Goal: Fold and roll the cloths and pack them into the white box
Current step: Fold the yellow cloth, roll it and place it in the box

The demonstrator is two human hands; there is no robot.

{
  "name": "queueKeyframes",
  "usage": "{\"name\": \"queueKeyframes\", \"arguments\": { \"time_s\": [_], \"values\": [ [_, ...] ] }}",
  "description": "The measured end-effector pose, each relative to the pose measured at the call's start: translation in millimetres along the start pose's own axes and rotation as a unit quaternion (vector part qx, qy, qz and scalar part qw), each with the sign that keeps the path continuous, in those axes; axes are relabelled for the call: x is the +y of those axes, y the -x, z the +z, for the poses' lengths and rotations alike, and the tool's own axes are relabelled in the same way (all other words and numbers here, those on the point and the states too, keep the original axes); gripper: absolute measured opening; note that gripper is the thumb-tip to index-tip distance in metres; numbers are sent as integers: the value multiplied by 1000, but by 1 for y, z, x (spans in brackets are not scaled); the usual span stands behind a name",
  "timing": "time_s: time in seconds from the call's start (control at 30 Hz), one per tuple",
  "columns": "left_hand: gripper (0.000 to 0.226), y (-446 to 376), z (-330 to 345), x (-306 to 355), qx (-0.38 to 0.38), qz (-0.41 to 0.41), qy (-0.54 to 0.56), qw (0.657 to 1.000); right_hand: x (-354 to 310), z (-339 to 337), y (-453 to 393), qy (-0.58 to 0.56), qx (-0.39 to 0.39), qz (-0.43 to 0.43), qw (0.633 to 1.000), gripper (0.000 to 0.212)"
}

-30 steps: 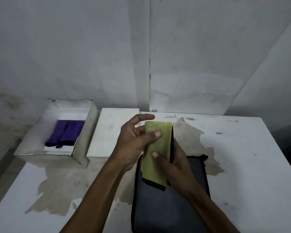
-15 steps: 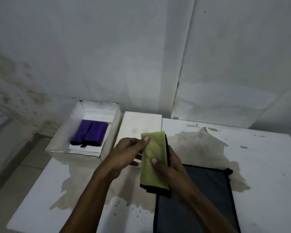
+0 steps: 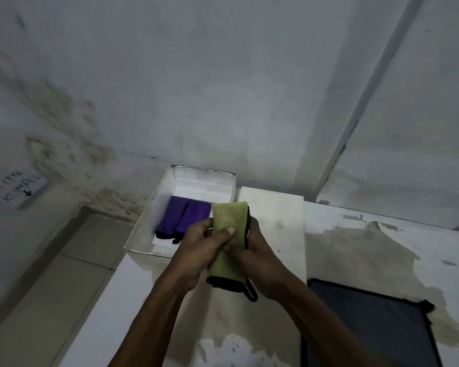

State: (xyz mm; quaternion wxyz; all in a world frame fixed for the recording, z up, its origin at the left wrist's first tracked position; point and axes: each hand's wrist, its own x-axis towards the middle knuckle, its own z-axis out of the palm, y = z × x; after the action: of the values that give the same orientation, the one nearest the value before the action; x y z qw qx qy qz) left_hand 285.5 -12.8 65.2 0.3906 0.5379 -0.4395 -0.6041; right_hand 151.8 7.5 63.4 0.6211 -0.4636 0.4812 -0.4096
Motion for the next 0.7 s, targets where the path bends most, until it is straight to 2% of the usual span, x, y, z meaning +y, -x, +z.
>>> {"name": "queueKeyframes", "arguments": {
  "time_s": [0.2, 0.37, 0.53, 0.7],
  "values": [
    [21, -35, -41, -8, 44, -54, 46, 997, -2, 35, -40, -9, 4, 15, 1000, 61],
    [14, -72, -68, -8, 109, -82, 89, 987, -3, 40, -67, 30, -4, 139, 990, 69],
    [25, -117, -88, -14, 130, -126, 147, 973, 0, 33, -91, 74, 28, 155, 985, 69],
    [25, -169, -106, -19, 131, -159, 52, 977, 8, 24, -108, 159, 55, 132, 977, 51]
  ]
}}
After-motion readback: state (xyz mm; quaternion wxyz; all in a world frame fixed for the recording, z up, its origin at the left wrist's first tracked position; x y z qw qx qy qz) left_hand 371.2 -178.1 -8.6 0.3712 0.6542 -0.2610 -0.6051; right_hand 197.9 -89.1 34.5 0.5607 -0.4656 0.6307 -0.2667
